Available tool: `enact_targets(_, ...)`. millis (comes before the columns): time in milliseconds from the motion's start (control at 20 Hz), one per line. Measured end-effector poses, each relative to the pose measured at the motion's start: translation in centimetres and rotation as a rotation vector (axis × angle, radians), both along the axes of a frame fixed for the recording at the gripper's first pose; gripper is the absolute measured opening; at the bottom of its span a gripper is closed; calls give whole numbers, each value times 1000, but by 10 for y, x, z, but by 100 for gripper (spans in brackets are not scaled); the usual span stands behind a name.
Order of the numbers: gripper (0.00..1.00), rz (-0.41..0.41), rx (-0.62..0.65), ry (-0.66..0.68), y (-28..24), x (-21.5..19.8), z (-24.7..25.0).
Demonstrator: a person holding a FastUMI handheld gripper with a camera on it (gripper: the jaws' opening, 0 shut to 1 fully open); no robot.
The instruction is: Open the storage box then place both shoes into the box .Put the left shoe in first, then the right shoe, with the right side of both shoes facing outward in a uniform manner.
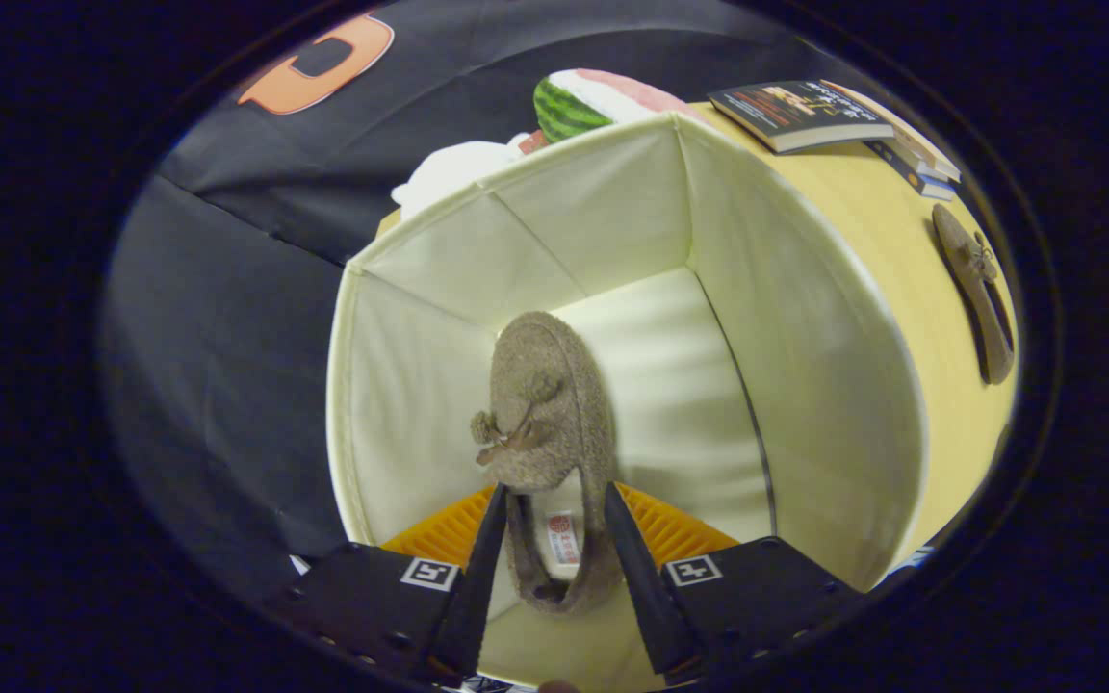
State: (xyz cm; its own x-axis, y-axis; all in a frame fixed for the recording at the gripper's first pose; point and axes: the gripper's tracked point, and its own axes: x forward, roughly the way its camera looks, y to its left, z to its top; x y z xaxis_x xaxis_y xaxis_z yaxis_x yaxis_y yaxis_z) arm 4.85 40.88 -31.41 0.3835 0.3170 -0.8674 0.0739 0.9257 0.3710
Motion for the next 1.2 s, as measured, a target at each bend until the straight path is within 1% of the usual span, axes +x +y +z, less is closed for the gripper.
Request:
enact_targets(100, 81, 23, -11, -77, -7, 6, 22)
enact_targets(150, 89, 27, -11, -119, -11, 8, 34)
enact_targets(250, 91, 41, -21, -196, -20, 7, 58)
enact_targets(300, 94, 47, -26, -236, -25, 4, 74)
enact_targets(450, 95, 58, -45, -365, -49, -2, 117)
enact_targets(550, 96, 42, -51, -435, -72, -4, 144)
enact_targets(700, 96, 10, -67, -500, -119, -4, 170)
enact_targets(800, 96, 5, -79, -548, -157, -12, 182)
enact_targets(1050, 96, -52, -177, -628, -277, -15, 189)
enact_targets(1150, 96, -79, -256, -640, -332, -6, 178)
enact_targets(1200, 96, -87, -285, -635, -357, -11, 174)
